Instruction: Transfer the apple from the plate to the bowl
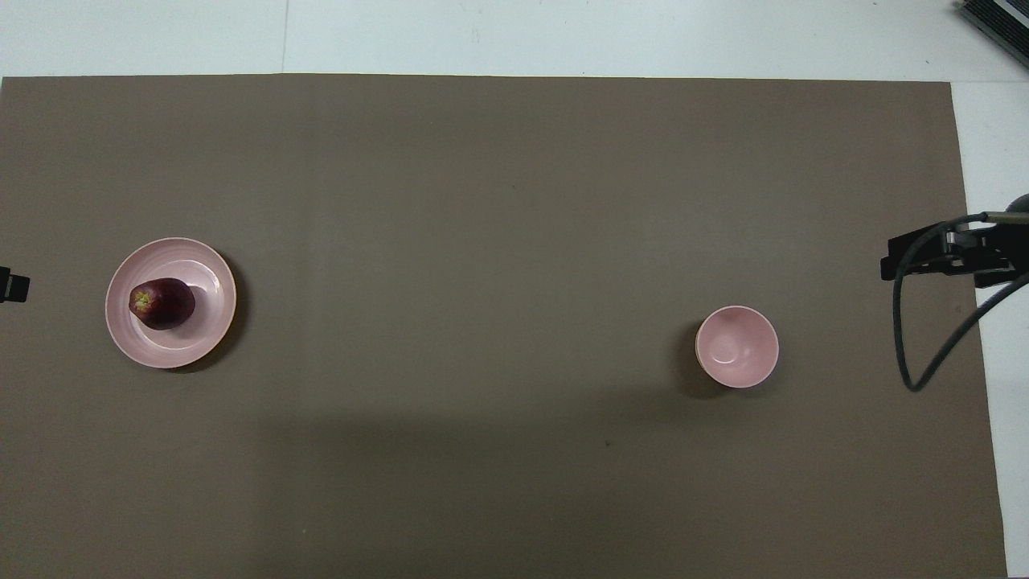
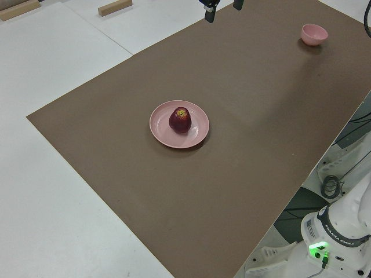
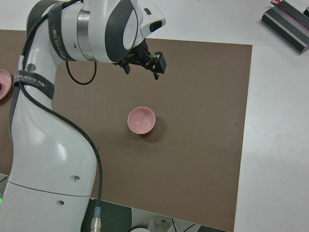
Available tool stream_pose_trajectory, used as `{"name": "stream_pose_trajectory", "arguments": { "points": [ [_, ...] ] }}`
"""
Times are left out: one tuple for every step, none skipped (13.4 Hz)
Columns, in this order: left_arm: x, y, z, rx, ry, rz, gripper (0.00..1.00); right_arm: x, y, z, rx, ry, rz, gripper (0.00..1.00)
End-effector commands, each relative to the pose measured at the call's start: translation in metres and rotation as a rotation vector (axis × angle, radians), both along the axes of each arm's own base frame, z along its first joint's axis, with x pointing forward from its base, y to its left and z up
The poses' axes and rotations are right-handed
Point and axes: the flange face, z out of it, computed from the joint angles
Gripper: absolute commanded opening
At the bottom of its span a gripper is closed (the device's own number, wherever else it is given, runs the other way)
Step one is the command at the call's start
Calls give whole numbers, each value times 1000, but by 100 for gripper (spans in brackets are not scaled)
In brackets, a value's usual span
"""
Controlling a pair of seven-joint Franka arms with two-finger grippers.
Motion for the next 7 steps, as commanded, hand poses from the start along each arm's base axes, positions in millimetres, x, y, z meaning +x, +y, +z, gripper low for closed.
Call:
{"name": "stream_pose_trajectory", "arguments": {
  "points": [
    [-6,2,-1,6,-1,1,100,-1,-2,1,3,5,10,100],
    [-4,4,-6,5,-1,4,100,-1,-2,1,3,5,10,100],
    [-2,4,-10,5,-4,5,100,-1,-2,1,3,5,10,100],
    [-1,5,-14,4,-3,7,100,-1,-2,1,3,5,10,100],
    [1,6,-22,4,2,8,100,-1,-2,1,4,5,7,100],
    [2,8,-33,3,3,8,100,-1,-2,1,3,5,9,100],
    [5,9,-44,3,-9,6,100,-1,-2,1,3,5,9,100]
  ]
}}
